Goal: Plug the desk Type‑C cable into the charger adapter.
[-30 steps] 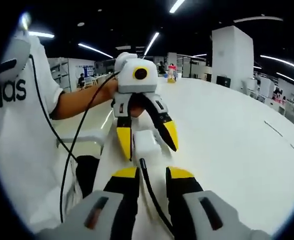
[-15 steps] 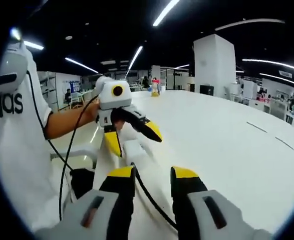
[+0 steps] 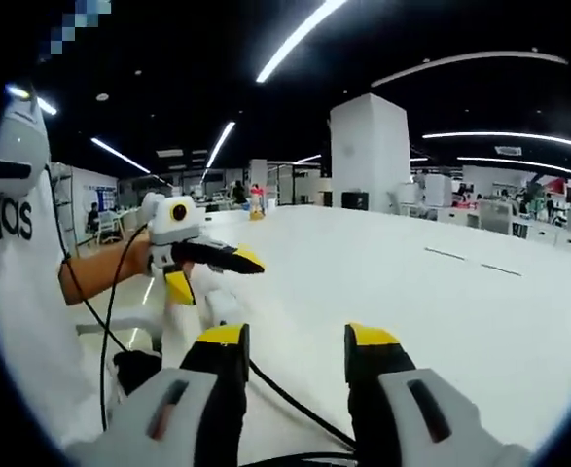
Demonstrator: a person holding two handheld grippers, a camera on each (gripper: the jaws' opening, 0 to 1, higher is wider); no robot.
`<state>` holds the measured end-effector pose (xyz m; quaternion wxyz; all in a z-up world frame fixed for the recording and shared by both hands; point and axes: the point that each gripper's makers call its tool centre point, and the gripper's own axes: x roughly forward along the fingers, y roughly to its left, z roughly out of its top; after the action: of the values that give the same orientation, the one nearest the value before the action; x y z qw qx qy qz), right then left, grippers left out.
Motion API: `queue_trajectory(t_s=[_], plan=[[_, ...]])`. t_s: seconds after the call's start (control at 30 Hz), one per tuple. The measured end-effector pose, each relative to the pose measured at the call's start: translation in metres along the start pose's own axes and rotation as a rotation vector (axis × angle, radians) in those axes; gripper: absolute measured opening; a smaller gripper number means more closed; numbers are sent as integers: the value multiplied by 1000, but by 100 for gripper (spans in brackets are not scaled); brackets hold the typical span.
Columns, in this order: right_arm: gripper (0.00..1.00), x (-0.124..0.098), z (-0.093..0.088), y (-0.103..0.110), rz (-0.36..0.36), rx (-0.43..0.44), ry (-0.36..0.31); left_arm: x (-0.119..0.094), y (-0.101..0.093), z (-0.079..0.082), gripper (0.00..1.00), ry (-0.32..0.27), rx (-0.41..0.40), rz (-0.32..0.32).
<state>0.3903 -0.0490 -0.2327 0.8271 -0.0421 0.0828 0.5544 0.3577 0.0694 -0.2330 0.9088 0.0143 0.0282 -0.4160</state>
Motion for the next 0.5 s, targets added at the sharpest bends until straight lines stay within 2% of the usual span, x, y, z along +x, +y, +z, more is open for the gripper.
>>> queue_trajectory(t_s=[0.37,0.4,0.5], plan=[[48,-31,5,-18,-137,24,-75,-8,3,13,73,-26,39,100],[48,-34,5,-18,-153,24,-81,-10,6,13,74,-14,60,128],[50,-42,3,-22,-194,10,-94,-12,1,27,78,-68,101,139]])
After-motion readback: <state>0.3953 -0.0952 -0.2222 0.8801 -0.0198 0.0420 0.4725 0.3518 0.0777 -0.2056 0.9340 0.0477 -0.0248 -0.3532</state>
